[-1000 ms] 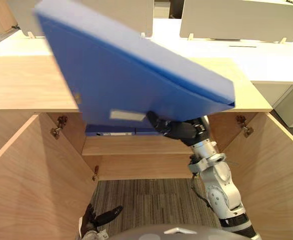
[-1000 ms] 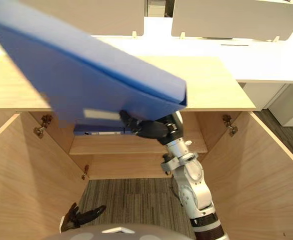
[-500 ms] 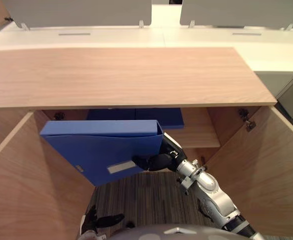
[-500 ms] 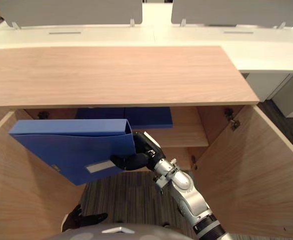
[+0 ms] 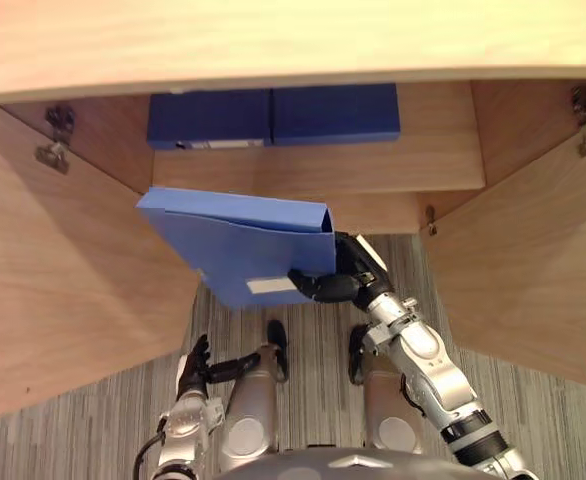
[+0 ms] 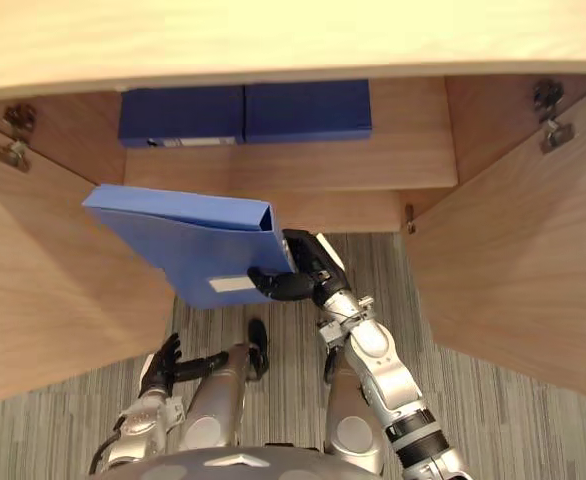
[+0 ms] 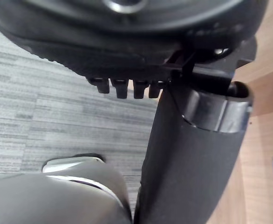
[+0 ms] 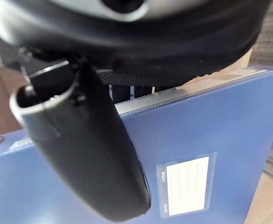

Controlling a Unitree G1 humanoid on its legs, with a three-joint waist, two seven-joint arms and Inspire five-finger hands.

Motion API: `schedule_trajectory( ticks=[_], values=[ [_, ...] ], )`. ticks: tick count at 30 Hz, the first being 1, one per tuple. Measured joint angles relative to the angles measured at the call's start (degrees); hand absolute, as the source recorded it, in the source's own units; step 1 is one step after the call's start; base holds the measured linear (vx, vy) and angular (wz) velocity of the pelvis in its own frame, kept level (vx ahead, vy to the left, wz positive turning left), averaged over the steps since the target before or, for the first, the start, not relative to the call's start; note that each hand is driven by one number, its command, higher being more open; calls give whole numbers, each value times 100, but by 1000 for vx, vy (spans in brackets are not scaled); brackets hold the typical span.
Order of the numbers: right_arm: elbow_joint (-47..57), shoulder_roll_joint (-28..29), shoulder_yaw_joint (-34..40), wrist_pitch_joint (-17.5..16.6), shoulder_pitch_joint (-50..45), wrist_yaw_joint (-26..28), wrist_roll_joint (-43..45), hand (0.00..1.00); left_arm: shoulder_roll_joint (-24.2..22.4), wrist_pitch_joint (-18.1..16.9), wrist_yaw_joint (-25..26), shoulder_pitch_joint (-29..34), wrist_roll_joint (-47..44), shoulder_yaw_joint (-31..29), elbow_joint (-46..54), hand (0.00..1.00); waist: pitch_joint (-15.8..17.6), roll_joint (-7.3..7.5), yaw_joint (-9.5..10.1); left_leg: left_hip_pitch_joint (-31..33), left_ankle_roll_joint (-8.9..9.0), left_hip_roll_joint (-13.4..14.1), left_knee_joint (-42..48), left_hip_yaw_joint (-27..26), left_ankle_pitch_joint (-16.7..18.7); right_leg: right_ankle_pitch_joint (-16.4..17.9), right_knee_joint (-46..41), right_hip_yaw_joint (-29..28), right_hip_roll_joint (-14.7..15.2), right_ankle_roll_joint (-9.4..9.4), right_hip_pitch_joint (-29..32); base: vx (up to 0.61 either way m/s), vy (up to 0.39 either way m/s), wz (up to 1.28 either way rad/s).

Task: Walk over to the cabinet, pick up the folder, carry it to the office cabinet, place the folder inside the office cabinet, then close the office cabinet door

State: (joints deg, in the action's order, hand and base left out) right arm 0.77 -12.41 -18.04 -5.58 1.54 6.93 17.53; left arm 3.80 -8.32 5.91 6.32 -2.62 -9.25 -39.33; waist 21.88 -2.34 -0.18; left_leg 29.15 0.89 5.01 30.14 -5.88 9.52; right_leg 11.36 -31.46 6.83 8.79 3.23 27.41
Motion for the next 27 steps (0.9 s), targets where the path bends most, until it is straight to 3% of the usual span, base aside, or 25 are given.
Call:
schedule_trajectory(
  ticks=[2, 6, 12, 18, 27],
  values=[
    [343, 78, 197, -1, 4, -130, 4, 0, -152, -12, -29, 222, -4, 7, 833, 100, 190, -52, 44, 432, 36, 100, 325, 12, 81, 82, -286, 77, 4, -17, 405, -111, -18, -3],
    [614, 268, 443, -54, 261, -353, 118, 0, -259, -30, -9, 177, -6, 7, 1257, 100, 291, -91, 132, 1030, 36, 215, 737, 18, 156, 174, -749, 92, 0, -85, 1045, -46, -35, -7],
    [449, 500, 1100, -233, 1234, -729, 1147, 0, -553, -32, 11, -163, -24, 9, 1682, 100, 403, -116, 301, 1784, 69, 338, 1179, 104, 261, 320, -1208, 170, -17, -190, 1782, 0, -13, -1],
    [-63, 541, 1620, -416, 1929, -1052, 1966, 0, -604, -28, 159, -220, -142, 3, 1873, 100, 453, -123, 401, 2022, 99, 340, 1271, 166, 315, 420, -1341, 222, 8, -215, 1998, 6, -5, 4],
    [-850, 464, 1981, -434, 3179, -1590, 2967, 0, -650, -9, 309, -302, -188, 26, 2126, 100, 467, -130, 451, 2104, 88, 286, 1223, 188, 305, 437, -1345, 379, 117, -233, 2034, 12, 16, 5]
  ],
)
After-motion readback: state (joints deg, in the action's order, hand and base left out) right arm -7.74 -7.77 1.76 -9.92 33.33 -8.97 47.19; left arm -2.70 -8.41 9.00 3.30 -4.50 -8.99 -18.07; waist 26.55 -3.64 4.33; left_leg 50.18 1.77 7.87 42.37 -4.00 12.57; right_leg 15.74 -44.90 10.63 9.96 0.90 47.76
